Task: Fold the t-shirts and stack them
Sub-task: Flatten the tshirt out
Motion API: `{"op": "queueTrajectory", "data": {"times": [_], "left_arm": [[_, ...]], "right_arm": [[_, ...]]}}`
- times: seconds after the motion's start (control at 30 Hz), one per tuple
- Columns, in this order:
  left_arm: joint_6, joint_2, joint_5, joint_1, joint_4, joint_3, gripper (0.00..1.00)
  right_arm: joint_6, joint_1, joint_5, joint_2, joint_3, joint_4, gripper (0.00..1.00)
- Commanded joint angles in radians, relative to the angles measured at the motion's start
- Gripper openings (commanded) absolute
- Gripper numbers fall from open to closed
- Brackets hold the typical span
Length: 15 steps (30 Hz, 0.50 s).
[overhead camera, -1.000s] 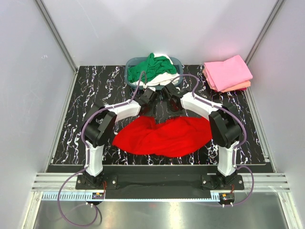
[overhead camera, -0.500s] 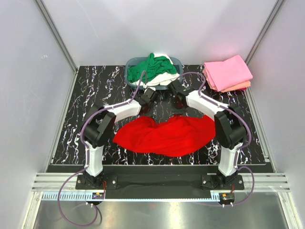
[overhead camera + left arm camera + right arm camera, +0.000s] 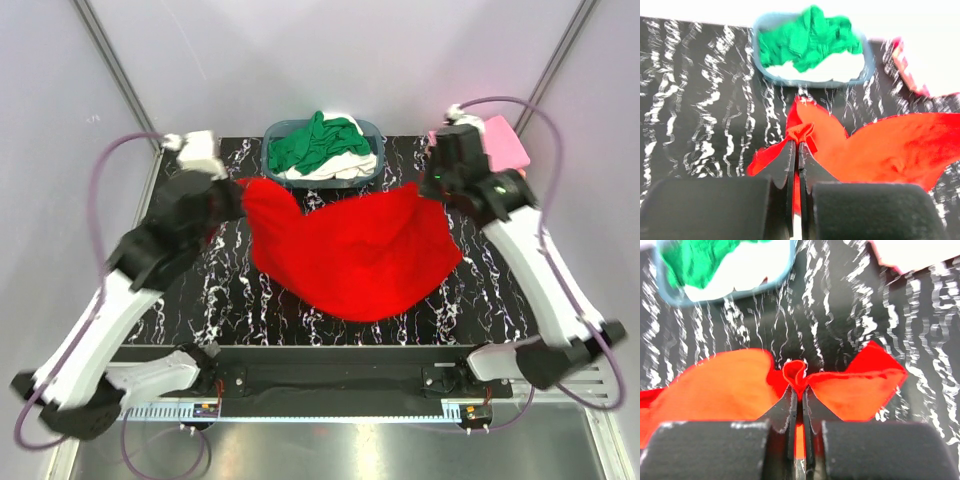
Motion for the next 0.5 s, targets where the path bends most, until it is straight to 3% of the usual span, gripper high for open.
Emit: {"op": "queueTrajectory", "data": {"times": [0.0, 0.23, 0.47], "left_arm": [[-0.018, -0.115, -0.069, -0.002, -0.103, -0.069, 0.00], [0.000, -0.332, -0.127, -0.002, -0.152, -0.026, 0.00], [0.072, -0.512, -0.054, -0.002, -0.131, 0.064, 0.00]], "right_arm": [[0.049, 0.000, 0.121, -0.113, 0.020, -0.094, 0.00], [0.092, 0.000, 0.233, -0.290, 0.092, -0.167, 0.00], [0.020, 0.000, 0.101, -0.524, 0.098, -0.013, 0.00]]}}
